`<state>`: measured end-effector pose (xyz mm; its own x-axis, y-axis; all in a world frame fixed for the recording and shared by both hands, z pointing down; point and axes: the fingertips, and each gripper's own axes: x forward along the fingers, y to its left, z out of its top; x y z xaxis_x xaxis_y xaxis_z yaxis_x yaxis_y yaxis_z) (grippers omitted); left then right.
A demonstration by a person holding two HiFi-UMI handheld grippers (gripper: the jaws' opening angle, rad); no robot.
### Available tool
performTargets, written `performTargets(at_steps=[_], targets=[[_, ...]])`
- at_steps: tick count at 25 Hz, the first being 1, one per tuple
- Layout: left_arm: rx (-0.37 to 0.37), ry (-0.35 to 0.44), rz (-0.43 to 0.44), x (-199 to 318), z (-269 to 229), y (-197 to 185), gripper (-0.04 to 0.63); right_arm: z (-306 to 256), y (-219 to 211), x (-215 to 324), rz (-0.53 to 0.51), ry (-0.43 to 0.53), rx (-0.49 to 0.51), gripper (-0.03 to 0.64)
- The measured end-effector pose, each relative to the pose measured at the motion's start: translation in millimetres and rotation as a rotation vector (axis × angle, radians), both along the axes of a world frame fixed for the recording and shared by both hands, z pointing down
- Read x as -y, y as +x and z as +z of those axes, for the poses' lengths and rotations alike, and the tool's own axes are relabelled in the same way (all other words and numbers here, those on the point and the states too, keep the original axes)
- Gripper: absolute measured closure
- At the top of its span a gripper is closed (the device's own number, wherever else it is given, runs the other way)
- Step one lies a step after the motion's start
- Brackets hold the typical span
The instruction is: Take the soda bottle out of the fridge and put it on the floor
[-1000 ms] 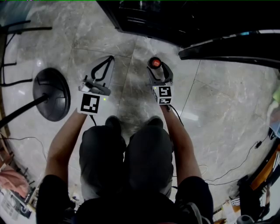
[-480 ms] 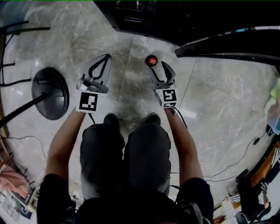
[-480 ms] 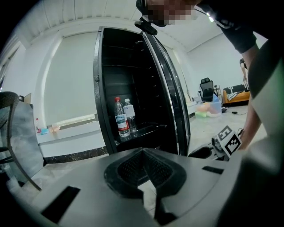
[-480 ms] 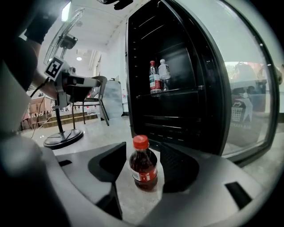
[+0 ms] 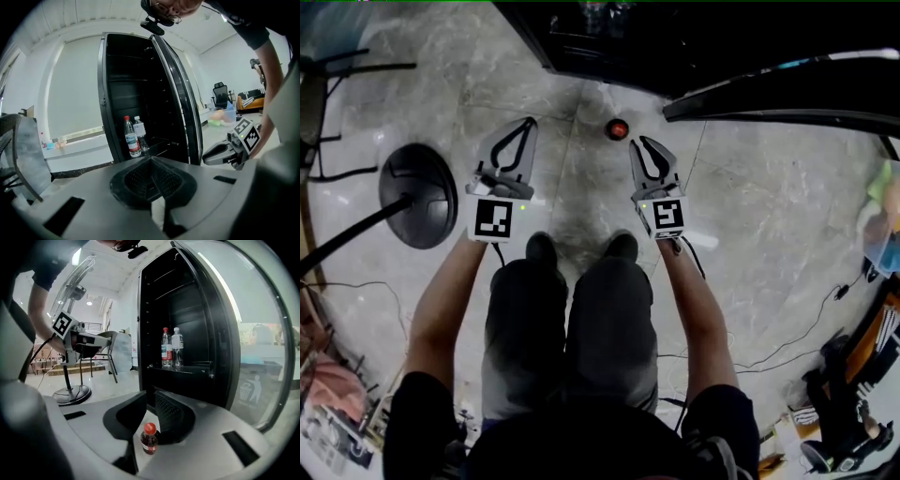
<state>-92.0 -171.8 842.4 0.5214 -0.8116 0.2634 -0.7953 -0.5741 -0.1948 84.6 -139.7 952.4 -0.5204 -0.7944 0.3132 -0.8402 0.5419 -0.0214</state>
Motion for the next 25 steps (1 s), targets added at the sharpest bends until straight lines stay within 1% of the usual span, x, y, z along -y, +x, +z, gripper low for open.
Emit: performTargets(at_steps=[1,6,9,11,13,17,20,23,25], targets=[[0.007,0.001,0.003,1,-8,0,0.571,-10,-1,1,-0.004,0.001,-0.004,0.563],[-0.010,-0.004,-0.018,4,-57,-3,0.571,-67,-8,5,-0.018,0.008,-0.017,0.597],[0.027,0.010,-0.004,2,-92,-2,0.571,-112,-15,6,-0.022,0.011,0.005,0.597],[0.049,0.004,0.005,-3,-116,0,0.571,-145,-19,2,-0.024,0.009,0.015,0.597],[0.029,-0.005,-0.010,-6,-145,-1,0.571,-179,-22,-2,-0.021,0.006,0.022,0.597],[-0.011,0.005,-0.058,-12,-206,-6,0.571,-244,-22,-10,0.003,0.007,0.035,0.597],[-0.043,-0.028,-0.114,-14,-248,-10,0.571,-299,-19,-12,0.024,0.011,0.049,0.597],[-0.058,-0.036,-0.129,-16,-295,-9,0.571,-355,-18,-12,0.035,0.011,0.057,0.597],[-0.080,-0.010,-0.126,-14,-330,-4,0.571,-392,-15,-10,0.049,0.009,0.073,0.597]])
